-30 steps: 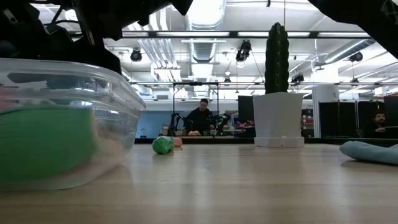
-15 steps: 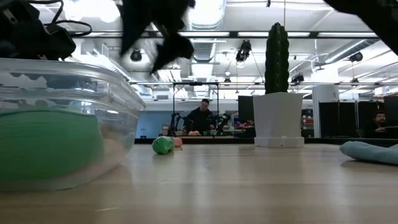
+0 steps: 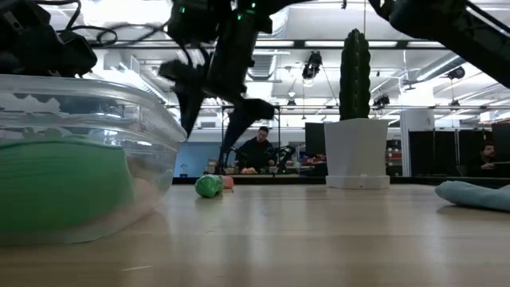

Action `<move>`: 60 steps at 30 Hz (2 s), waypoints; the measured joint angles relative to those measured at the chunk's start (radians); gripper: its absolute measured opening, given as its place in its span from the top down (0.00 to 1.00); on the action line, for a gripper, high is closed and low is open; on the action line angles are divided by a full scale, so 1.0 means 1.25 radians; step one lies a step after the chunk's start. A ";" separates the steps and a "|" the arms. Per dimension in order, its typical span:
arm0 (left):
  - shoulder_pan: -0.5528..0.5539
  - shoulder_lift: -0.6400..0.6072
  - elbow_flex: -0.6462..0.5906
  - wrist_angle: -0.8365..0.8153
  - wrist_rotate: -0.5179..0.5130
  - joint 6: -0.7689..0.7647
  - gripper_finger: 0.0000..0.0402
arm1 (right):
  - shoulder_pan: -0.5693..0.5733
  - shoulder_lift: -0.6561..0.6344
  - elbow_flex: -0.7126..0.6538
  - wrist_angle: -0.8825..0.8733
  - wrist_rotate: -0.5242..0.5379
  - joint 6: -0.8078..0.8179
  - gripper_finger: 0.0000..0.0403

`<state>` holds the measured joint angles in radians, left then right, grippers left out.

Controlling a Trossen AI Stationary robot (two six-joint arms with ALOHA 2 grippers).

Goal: Pick and placing Produce into tupperware
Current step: Put the green peas into the transparent bin

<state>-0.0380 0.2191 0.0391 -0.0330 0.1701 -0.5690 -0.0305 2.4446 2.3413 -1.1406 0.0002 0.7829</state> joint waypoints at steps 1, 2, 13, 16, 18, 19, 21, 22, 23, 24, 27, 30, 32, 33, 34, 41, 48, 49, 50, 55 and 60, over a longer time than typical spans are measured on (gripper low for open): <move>0.000 0.000 0.000 0.000 0.000 0.000 0.39 | -0.001 0.008 0.000 -0.003 -0.002 0.009 0.19; 0.000 0.001 0.000 0.000 0.000 0.000 0.39 | -0.001 0.014 0.000 -0.009 -0.002 0.016 0.19; 0.000 0.001 0.000 0.000 0.000 0.000 0.39 | 0.000 0.049 -0.004 -0.018 0.038 0.101 0.22; 0.000 0.001 0.000 0.000 0.000 0.000 0.39 | -0.001 0.049 -0.004 -0.013 0.048 0.130 0.29; 0.000 0.001 0.000 0.000 0.000 0.000 0.39 | -0.001 0.049 -0.007 0.001 0.049 0.133 0.34; 0.000 0.001 0.000 0.000 0.000 0.000 0.39 | -0.001 0.049 -0.010 0.013 0.049 0.131 0.35; 0.000 0.000 0.000 0.000 0.000 0.000 0.39 | -0.001 0.049 -0.013 0.026 0.049 0.131 0.38; 0.000 0.000 0.000 0.000 0.000 0.000 0.39 | -0.001 0.049 -0.015 0.030 0.048 0.132 0.38; 0.000 0.000 0.000 0.000 0.000 0.000 0.39 | -0.001 0.049 -0.021 0.037 0.045 0.140 0.39; 0.000 0.000 0.000 0.000 0.000 0.000 0.39 | -0.001 0.049 -0.030 0.046 0.044 0.152 0.39; 0.000 0.000 0.000 0.000 0.000 0.000 0.39 | -0.001 0.049 -0.056 0.048 0.043 0.176 0.37; 0.000 0.000 0.000 0.000 0.000 0.000 0.39 | -0.001 0.050 -0.079 0.048 0.042 0.188 0.36; 0.000 0.000 0.000 0.000 0.000 0.000 0.39 | -0.001 0.050 -0.088 0.049 0.042 0.189 0.35; 0.000 0.000 0.000 0.000 0.000 0.000 0.39 | -0.001 0.050 -0.091 0.049 0.042 0.189 0.35; 0.000 0.000 0.000 0.000 0.000 0.000 0.39 | 0.000 0.050 -0.094 0.050 0.042 0.189 0.35; 0.000 0.001 0.000 0.000 0.000 0.000 0.39 | 0.001 0.050 -0.096 0.051 0.044 0.169 0.43; 0.000 0.000 0.000 0.000 0.000 0.000 0.39 | 0.001 0.050 -0.097 0.052 0.044 0.141 0.59; 0.000 0.000 0.000 0.000 0.000 0.000 0.39 | 0.001 0.050 -0.097 0.052 0.042 0.133 0.61; 0.000 0.000 0.000 0.000 0.000 0.000 0.39 | 0.001 0.049 -0.097 0.053 0.042 0.126 0.62; 0.000 0.000 0.000 0.000 0.000 0.000 0.39 | 0.002 0.045 -0.097 0.052 0.029 0.118 0.67; 0.000 0.000 0.000 0.000 0.000 0.000 0.39 | 0.002 0.041 -0.095 0.050 0.013 0.110 0.66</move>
<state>-0.0376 0.2192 0.0391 -0.0333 0.1699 -0.5690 -0.0284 2.4954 2.2227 -1.0779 0.0166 0.9206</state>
